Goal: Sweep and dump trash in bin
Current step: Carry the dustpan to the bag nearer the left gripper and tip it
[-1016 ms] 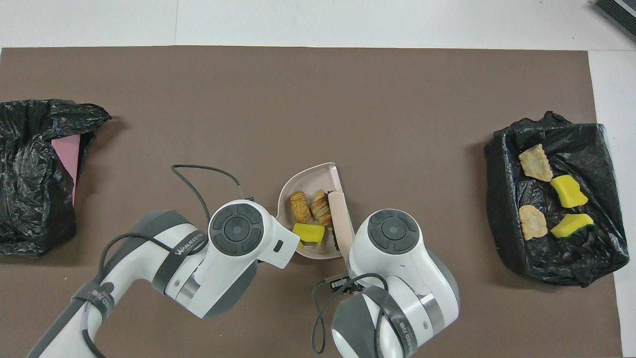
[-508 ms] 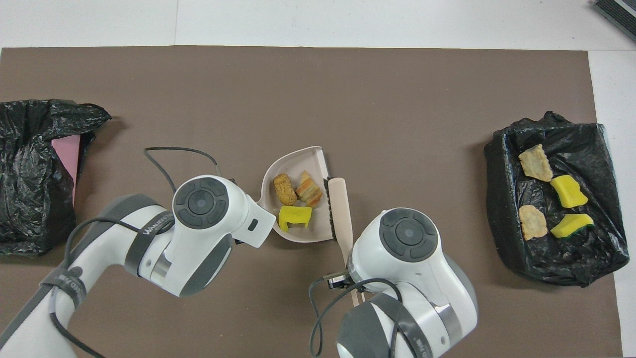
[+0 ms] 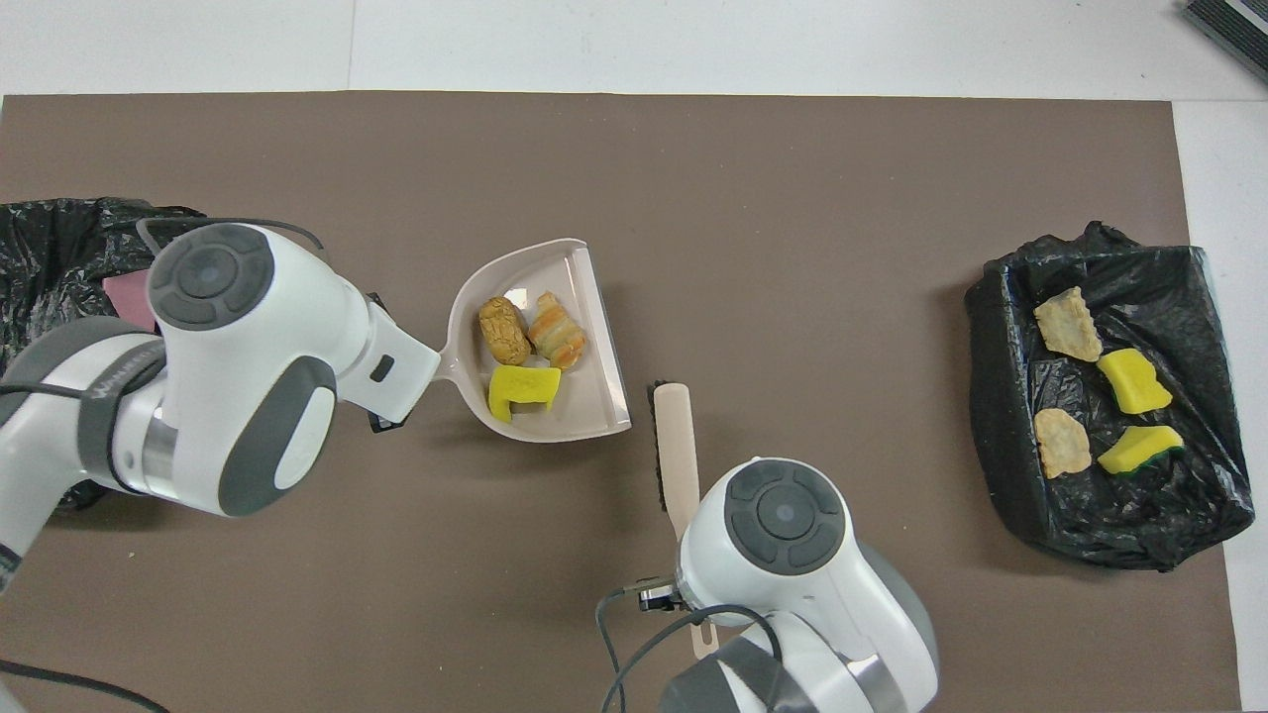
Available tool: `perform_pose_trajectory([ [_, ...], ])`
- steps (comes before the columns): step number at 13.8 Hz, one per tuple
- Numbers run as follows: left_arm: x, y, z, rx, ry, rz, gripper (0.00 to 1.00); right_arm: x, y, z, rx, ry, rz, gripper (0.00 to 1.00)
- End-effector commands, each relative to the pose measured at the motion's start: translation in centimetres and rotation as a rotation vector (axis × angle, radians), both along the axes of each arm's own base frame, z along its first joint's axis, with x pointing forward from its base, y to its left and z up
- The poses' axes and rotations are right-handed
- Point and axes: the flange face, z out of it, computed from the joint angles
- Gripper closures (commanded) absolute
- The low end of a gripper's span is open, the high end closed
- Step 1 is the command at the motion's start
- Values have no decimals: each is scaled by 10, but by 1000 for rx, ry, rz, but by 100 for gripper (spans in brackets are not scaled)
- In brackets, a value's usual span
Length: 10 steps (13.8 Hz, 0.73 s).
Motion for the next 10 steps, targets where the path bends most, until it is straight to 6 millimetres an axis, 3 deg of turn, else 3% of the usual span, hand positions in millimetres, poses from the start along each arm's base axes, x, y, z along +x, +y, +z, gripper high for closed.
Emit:
perform_pose_trajectory([
  [1,15,37,35,-40,15,-6,100,-33,17,-4,-35,17,-64,100],
  [4,29,98,47,-96,9,-62,100,-55,40,-18,-78,34,-80,100],
  [7,37,167,50,-140,-4,-86,100,-84,74,-49,-132,37,-113,100],
  [10,40,226,55,-134,-24,-126,100,-108,89,-73,-140,21,-96,100],
])
